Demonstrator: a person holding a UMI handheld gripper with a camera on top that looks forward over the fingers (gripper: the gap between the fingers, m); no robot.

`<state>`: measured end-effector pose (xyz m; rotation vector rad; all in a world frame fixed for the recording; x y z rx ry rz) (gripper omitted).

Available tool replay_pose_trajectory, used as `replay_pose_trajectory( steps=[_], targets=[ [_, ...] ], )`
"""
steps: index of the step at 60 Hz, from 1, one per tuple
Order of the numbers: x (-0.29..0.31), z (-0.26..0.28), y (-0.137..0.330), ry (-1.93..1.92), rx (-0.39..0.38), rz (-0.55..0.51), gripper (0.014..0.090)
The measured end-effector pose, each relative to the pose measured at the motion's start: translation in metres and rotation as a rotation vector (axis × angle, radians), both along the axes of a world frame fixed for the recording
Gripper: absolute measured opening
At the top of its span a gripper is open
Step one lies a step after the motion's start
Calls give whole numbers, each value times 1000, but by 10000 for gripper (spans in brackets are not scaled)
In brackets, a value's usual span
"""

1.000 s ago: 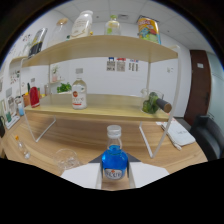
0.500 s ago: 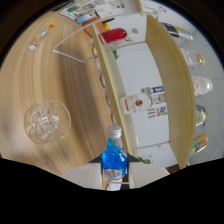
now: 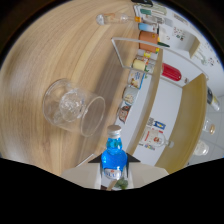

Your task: Make me a cup of Mount Fuji.

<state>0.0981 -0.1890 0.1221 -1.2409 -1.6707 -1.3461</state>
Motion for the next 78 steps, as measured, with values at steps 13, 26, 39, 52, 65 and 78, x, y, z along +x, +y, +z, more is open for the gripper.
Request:
replay_pose_trajectory(
  steps=[13,26,39,52,65,78],
  targets=[
    [-1,57,-18,566,53,-53,363],
    [44,88,-41,1338,77,-190,364],
    [121,-1,-45,1690,12,-479,360],
    [163,-76,-42,1762,-73,-652,361],
    [170,-95,-36,1759,-152,-693,365],
    [167,-110,-41,1752,-220,-764,368]
  ],
)
